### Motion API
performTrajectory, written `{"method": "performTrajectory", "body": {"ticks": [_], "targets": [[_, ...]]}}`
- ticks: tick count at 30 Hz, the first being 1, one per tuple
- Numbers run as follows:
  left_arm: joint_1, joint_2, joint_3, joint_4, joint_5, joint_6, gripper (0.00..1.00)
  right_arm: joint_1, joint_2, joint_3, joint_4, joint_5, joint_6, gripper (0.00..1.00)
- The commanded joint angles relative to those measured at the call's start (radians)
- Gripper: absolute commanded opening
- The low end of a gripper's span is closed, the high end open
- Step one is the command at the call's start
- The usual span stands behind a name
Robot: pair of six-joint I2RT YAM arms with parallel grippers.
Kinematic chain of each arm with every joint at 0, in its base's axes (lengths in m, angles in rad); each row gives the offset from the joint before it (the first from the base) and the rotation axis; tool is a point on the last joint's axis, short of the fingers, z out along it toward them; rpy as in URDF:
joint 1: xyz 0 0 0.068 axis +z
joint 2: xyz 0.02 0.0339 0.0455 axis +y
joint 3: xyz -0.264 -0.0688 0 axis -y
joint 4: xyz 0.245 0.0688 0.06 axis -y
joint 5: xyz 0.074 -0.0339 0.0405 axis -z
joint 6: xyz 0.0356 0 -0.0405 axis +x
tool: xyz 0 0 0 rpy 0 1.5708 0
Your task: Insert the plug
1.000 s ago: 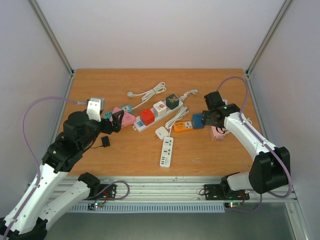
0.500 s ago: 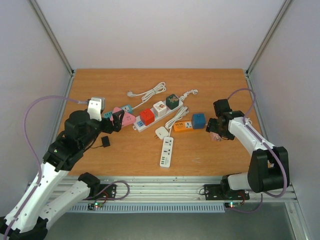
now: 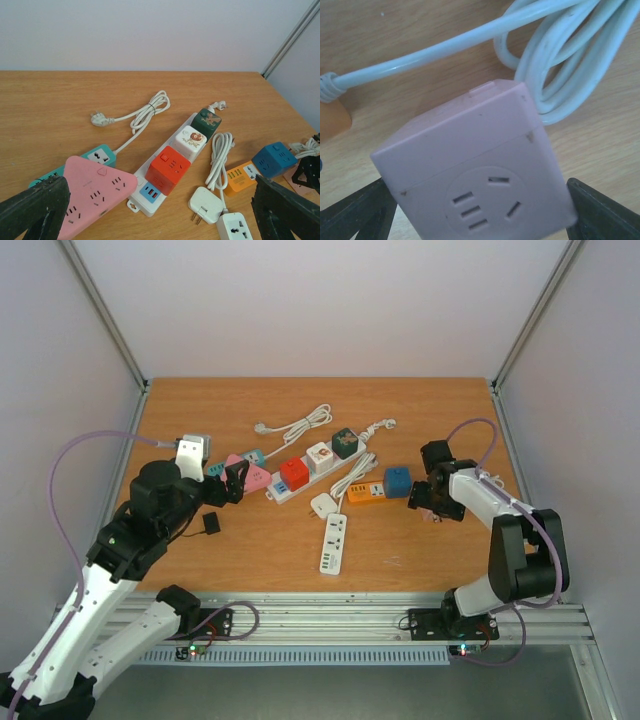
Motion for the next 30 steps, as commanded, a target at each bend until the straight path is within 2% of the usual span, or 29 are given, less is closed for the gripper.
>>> {"method": "performTrajectory", "body": {"ticks": [1,6,9,15,18,24,30], "targets": [[0.004,0.003,-0.004,0.029,0.007,-0.001,0.99,-0.004,0.027,0.017,0.029,-0.037,-0.033,0.9],[0.004,0.008,-0.004,0.025,0.009,-0.001,1.0,-0.006,0.045,0.027,0.032,0.004,-0.035,0.92],[0.006,0.009,-0.003,0.026,0.011,0.0,0.99,-0.006,0.052,0.038,0.029,0.042,-0.025,0.98],[0.006,0.011,-0.001,0.025,0.01,0.002,0.99,-0.006,0.072,0.059,0.05,0.057,-0.034,0.98],[0.006,0.01,-0.001,0.026,0.009,0.002,0.99,-0.006,0.089,0.065,0.061,0.049,-0.035,0.93],[0.006,0.008,-0.001,0.024,0.006,0.003,0.99,-0.006,0.063,0.046,0.069,0.078,-0.003,0.66],[0.006,0.013,-0.001,0.026,0.012,0.002,0.99,-0.006,-0.053,0.027,0.045,0.119,0.044,0.6]]}}
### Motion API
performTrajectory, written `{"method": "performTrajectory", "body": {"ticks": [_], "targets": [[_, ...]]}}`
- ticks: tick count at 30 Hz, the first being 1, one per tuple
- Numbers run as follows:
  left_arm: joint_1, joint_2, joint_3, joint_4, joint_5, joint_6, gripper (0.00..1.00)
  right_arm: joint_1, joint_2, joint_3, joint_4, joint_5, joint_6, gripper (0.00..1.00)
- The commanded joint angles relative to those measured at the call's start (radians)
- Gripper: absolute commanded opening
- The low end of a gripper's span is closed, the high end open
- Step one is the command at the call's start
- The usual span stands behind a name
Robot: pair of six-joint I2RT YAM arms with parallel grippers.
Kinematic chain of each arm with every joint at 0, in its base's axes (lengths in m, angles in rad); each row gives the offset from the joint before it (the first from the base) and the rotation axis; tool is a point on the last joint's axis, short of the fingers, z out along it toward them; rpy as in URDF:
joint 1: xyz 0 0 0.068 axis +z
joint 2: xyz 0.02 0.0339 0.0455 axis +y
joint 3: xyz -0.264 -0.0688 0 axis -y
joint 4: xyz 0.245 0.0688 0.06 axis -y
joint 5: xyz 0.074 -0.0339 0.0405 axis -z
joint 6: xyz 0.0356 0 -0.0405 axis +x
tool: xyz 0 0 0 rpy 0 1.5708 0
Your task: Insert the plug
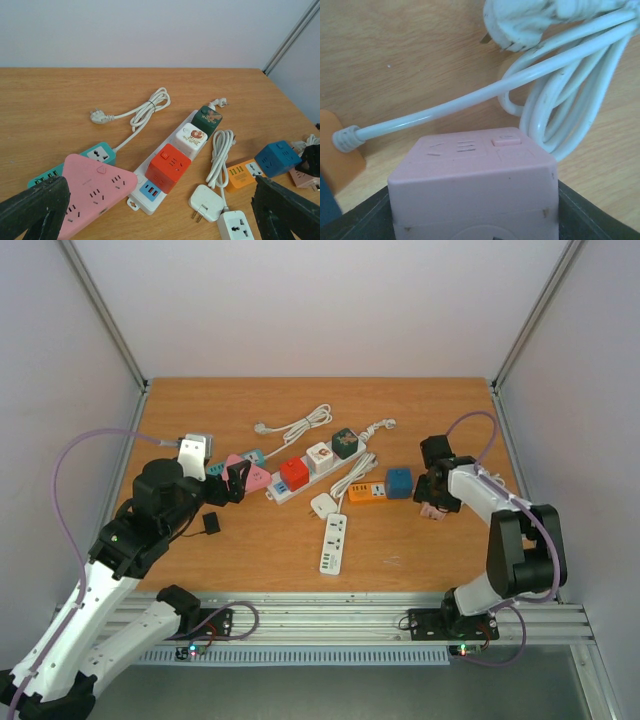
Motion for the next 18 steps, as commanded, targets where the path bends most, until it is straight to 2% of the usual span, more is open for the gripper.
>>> {"method": "performTrajectory", "body": {"ticks": [1,6,12,18], "targets": [[0.004,0.009,-0.001,0.028,0.011,0.002,0.99,-0.004,-0.131,-0.01,-0.016,0.06,0.055,0.6],[0.004,0.026,0.0,0.031,0.033,0.0,0.99,-0.004,-0.242,0.011,-0.046,0.017,0.043,0.59],[0.004,0.039,0.0,0.048,0.081,-0.006,0.99,0.024,-0.358,0.048,-0.045,-0.129,-0.034,0.57],[0.005,0.032,-0.019,0.113,0.184,-0.025,0.99,0.232,-0.486,0.075,0.053,-0.208,-0.14,0.58]]}}
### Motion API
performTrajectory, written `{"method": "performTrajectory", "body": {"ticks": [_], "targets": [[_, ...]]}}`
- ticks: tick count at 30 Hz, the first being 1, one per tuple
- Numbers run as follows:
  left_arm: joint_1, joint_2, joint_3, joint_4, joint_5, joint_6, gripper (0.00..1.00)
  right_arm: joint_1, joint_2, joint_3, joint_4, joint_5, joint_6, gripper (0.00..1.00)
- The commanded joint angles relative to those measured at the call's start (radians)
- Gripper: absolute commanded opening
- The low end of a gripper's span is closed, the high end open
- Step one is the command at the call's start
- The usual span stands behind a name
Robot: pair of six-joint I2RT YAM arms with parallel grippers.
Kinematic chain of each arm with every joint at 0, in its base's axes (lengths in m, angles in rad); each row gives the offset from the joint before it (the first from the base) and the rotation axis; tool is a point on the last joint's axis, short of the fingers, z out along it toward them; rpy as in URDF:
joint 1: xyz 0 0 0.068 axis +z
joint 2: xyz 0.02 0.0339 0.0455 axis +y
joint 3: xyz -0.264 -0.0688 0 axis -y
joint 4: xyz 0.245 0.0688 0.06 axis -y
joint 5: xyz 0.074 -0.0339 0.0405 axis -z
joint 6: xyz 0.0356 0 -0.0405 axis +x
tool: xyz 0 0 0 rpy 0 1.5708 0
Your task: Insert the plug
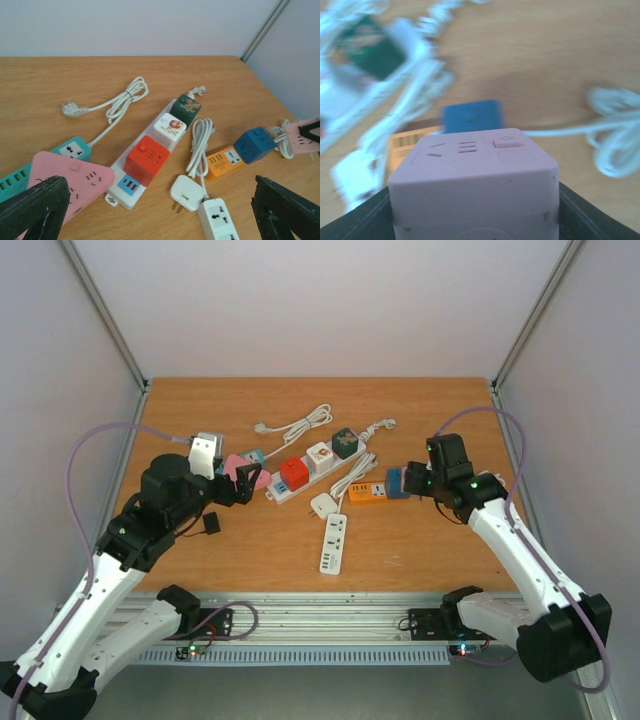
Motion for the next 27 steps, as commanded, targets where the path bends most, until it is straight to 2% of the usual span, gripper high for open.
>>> {"method": "performTrajectory", "body": {"ticks": [1,8,13,17,22,24,27], "targets": [[0.005,-0.006,-0.011,0.097,0.117,-0.02,0.99,0.147,-0.084,0.064,0.103,-0.11,-0.104,0.58],[0.005,0.039,0.022,0.108,0.305,-0.073,0.99,0.369,-0.061,0.074,0.249,-0.326,-0.199,0.58],[0.005,0.113,0.031,0.057,0.415,-0.239,0.99,0.523,0.033,0.081,0.38,-0.445,-0.339,0.59],[0.005,0.161,0.018,0.034,0.504,-0.327,0.99,0.587,0.088,0.089,0.436,-0.454,-0.434,0.59],[0.006,0.208,-0.035,0.137,0.694,-0.475,0.96,0.618,0.135,0.087,0.502,-0.497,-0.507,0.59],[0.006,0.219,-0.055,0.151,0.706,-0.536,0.95,0.62,0.158,0.095,0.516,-0.502,-0.52,0.59],[0.006,0.233,-0.063,0.128,0.694,-0.552,0.95,0.624,0.182,0.107,0.538,-0.506,-0.531,0.59]]}}
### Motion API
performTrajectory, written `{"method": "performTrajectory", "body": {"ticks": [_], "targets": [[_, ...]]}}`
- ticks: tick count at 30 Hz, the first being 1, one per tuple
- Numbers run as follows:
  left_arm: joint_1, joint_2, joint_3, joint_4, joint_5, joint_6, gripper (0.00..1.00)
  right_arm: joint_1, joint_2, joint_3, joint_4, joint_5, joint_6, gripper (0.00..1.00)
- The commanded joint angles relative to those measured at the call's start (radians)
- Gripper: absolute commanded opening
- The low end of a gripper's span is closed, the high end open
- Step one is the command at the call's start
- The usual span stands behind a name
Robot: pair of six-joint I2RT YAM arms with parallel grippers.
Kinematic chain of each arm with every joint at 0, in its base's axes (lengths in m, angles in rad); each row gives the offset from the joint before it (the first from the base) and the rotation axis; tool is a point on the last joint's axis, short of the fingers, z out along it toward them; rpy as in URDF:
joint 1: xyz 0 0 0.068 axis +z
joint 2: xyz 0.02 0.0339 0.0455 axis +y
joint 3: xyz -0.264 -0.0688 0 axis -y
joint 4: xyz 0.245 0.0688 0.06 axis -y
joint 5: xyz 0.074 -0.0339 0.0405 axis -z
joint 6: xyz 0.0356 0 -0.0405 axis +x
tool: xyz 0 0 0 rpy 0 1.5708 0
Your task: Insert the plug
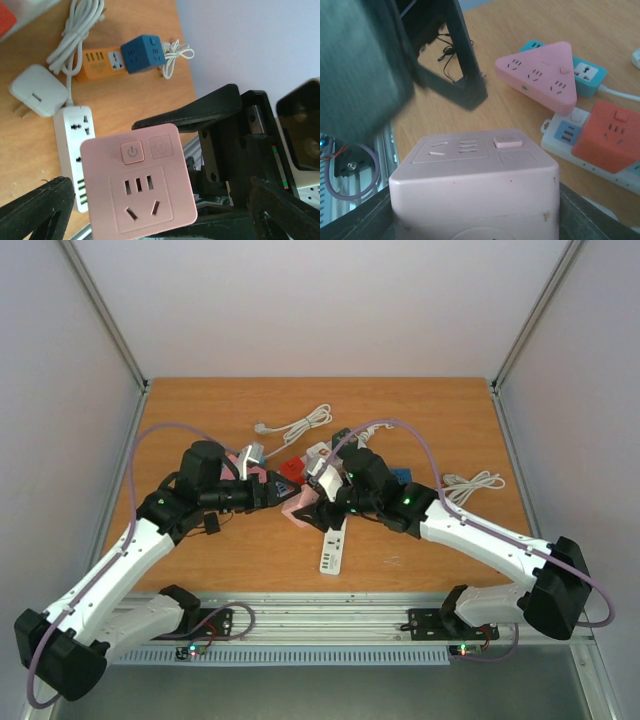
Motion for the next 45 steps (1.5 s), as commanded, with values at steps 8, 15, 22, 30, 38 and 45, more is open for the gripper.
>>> {"method": "performTrajectory", "body": {"ticks": [8,15,22,30,38,45], "targets": [[0.002,0.087,-0.02,-0.023,0.11,-0.098,0.93,0.014,0.085,0.086,0.14,-0.059,-0.081,0.59],[0.002,0.127,0.012,-0.116,0.085,-0.045,0.78,0.015,0.121,0.097,0.15,-0.089,-0.087,0.6],[0.002,0.139,0.061,-0.191,-0.065,0.02,0.43,0.017,0.099,0.055,0.157,0.043,-0.039,0.92],[0.002,0.132,0.159,-0.333,-0.64,0.068,0.41,0.017,-0.011,-0.047,0.098,0.272,0.189,0.98],[0.006,0.283,0.232,-0.376,-0.981,0.082,0.38,0.017,-0.061,-0.117,0.007,0.361,0.381,0.98],[0.016,0.404,0.252,-0.339,-1.03,0.086,0.36,0.016,-0.065,-0.14,-0.035,0.419,0.407,0.98]]}}
